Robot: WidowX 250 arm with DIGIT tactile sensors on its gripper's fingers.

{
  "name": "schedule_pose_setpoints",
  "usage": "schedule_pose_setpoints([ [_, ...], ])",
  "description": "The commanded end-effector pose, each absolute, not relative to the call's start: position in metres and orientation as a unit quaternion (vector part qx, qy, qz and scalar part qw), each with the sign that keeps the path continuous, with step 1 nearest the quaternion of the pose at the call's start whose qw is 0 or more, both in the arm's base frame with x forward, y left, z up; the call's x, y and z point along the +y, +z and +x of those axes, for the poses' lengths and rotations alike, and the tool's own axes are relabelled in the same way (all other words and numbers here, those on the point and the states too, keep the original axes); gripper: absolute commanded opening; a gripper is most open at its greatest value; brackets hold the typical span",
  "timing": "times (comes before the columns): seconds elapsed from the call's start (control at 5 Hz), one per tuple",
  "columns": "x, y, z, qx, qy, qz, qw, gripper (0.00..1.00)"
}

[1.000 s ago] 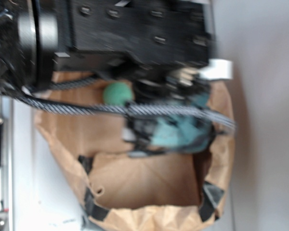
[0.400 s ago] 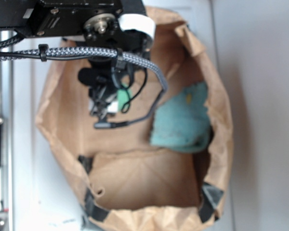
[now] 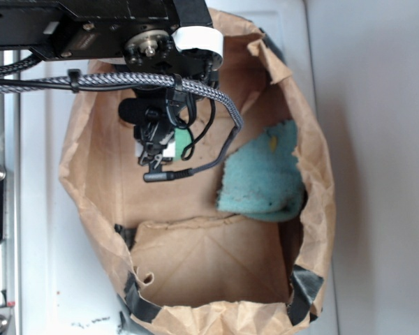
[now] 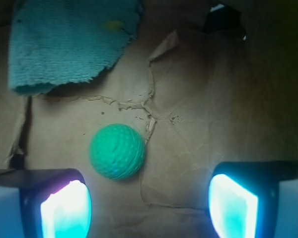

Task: Grab the green ball.

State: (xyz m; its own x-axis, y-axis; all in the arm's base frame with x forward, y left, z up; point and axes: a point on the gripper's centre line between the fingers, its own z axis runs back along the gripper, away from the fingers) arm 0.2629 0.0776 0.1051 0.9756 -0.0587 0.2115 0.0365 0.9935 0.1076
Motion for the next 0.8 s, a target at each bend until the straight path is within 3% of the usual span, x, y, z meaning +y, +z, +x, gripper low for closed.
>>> schedule_pose_setpoints([
  [0.0,0.058,0.107,0.267,-0.121,-0.034,0.051,0.991,1.00],
  [0.4,0.040,0.119,0.268,-0.108,-0.037,0.036,0.993,1.00],
  [0.6,0.041,0.113,0.270,-0.107,-0.038,0.042,0.993,1.00],
])
